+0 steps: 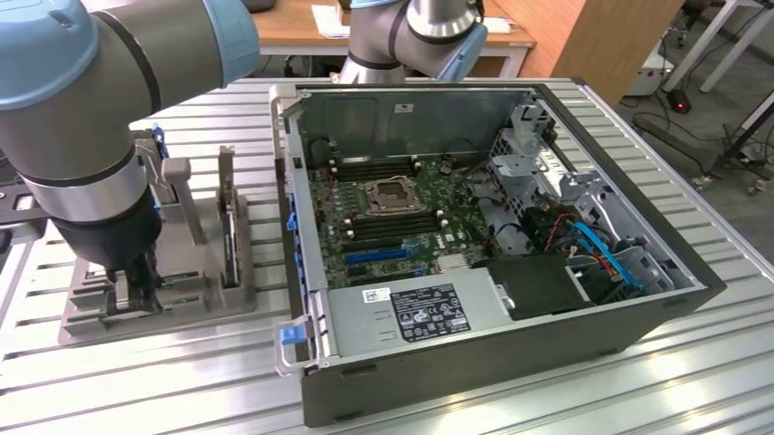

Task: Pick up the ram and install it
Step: 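Pick up the ram and move it above insertion slot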

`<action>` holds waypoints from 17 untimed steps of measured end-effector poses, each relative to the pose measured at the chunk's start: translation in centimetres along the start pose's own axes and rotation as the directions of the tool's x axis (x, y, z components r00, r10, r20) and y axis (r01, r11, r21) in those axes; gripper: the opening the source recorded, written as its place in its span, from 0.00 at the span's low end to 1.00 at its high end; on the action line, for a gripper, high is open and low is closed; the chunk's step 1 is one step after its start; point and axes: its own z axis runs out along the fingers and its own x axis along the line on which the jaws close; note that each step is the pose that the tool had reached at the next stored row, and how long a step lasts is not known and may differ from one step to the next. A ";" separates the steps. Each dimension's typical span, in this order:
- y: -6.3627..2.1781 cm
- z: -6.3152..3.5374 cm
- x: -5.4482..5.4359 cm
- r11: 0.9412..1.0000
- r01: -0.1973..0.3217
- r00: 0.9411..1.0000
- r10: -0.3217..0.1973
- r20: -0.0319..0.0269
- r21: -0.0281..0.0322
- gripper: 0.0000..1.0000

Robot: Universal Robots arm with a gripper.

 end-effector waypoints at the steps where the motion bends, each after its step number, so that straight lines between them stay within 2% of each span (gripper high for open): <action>1: -0.08 -0.01 0.0 1.000 0.000 1.000 0.000 0.000 0.000 0.41; 17: -0.23 0.58 0.1 1.000 -0.001 1.000 0.001 0.000 0.000 0.41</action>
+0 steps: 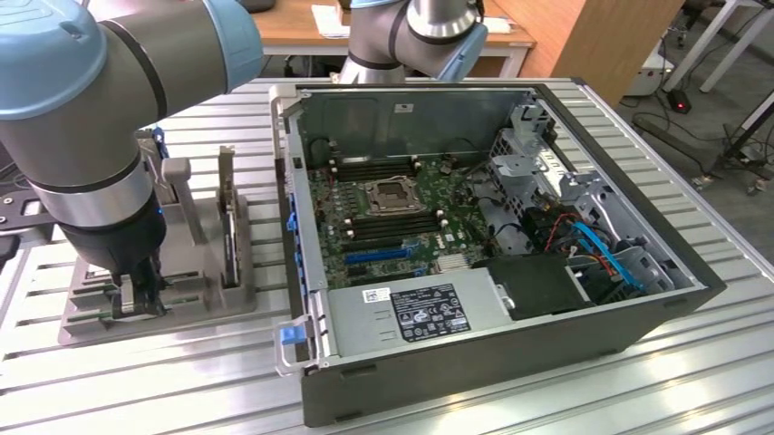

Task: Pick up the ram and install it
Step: 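Pick up the ram and move it above insertion slot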

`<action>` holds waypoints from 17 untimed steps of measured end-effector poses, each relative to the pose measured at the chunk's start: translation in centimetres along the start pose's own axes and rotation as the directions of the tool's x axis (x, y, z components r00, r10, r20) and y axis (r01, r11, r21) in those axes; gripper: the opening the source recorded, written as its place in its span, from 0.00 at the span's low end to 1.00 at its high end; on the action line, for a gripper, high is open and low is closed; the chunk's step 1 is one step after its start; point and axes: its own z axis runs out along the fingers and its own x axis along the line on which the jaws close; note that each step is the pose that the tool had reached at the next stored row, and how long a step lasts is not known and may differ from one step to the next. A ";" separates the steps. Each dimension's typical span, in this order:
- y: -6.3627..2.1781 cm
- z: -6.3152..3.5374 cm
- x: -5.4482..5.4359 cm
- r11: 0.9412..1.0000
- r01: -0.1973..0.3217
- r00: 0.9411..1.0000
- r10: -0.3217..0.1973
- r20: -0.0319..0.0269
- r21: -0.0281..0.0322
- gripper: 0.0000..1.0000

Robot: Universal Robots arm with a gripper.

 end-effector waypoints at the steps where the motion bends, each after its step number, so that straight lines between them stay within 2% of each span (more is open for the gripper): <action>1: 0.00 0.01 0.0 1.000 0.000 1.000 0.000 0.000 0.000 0.41; 7: 0.00 0.01 0.0 1.000 0.000 1.000 0.000 0.000 0.000 0.39; 8: 0.00 0.00 0.0 1.000 0.000 1.000 0.000 0.000 0.000 0.32; 17: 0.04 0.00 0.4 1.000 0.000 1.000 0.000 0.000 0.000 0.32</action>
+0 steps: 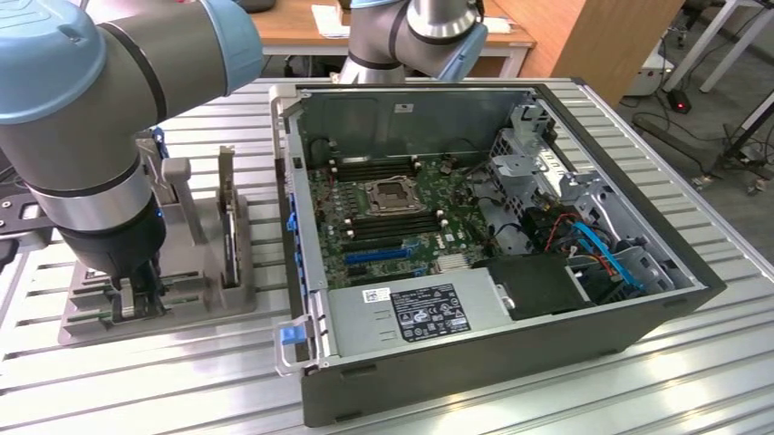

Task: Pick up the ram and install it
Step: 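Pick up the ram and move it above insertion slot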

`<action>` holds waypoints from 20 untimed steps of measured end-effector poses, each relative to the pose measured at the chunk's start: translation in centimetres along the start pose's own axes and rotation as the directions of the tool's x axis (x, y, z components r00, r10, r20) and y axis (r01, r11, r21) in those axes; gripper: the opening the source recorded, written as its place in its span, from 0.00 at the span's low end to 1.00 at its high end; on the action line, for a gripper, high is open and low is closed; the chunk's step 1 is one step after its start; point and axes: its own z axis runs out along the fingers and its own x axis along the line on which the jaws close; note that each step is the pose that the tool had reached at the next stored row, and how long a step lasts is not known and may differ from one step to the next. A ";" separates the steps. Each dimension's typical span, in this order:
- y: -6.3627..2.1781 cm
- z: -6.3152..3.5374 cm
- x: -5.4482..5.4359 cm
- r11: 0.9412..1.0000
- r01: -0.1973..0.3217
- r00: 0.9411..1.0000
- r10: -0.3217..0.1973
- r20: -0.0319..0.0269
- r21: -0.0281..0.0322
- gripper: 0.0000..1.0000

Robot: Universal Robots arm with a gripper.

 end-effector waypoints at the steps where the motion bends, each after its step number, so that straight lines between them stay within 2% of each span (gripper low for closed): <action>1: 0.00 0.00 0.0 1.000 0.000 1.000 0.000 0.000 0.000 0.32; 11: -0.01 0.19 0.0 1.000 0.000 1.000 0.000 0.000 0.000 0.32; 13: -0.01 0.19 0.0 1.000 0.000 1.000 0.000 0.000 0.000 0.31; 14: -0.01 0.19 0.0 1.000 0.000 1.000 0.000 0.000 0.000 0.24; 20: -0.03 0.21 0.0 1.000 0.000 1.000 0.000 0.000 0.000 0.24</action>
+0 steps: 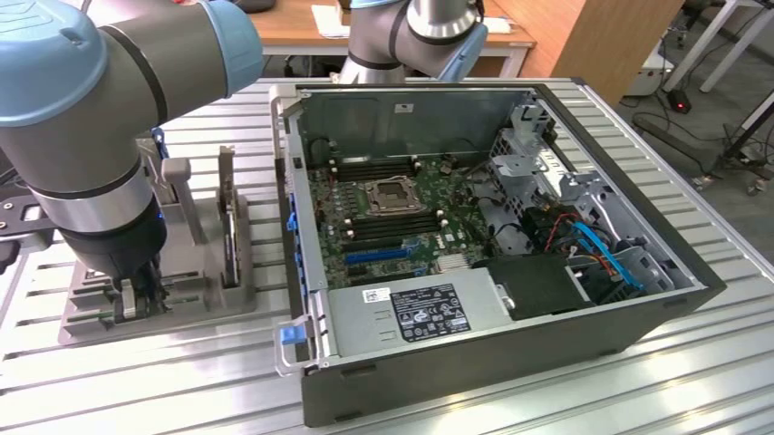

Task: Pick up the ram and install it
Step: 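Pick up the ram and move it above insertion slot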

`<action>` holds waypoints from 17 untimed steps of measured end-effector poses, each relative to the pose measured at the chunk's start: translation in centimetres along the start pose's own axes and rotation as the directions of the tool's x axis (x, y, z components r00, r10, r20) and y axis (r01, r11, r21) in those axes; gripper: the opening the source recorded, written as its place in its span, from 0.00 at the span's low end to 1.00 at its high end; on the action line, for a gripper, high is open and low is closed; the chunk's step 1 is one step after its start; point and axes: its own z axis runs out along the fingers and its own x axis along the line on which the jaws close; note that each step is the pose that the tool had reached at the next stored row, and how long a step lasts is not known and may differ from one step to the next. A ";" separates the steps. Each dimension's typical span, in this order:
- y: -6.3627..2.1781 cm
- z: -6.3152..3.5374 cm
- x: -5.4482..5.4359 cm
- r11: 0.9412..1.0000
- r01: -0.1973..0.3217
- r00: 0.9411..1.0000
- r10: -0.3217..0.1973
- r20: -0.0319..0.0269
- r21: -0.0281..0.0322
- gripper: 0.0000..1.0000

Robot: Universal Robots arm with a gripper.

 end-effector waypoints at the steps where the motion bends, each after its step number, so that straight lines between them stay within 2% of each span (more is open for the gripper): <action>1: 0.00 0.00 0.0 1.000 0.000 1.000 0.000 0.000 0.000 0.24; 17: 0.00 0.00 -0.1 1.000 0.000 1.000 0.000 0.000 0.000 0.24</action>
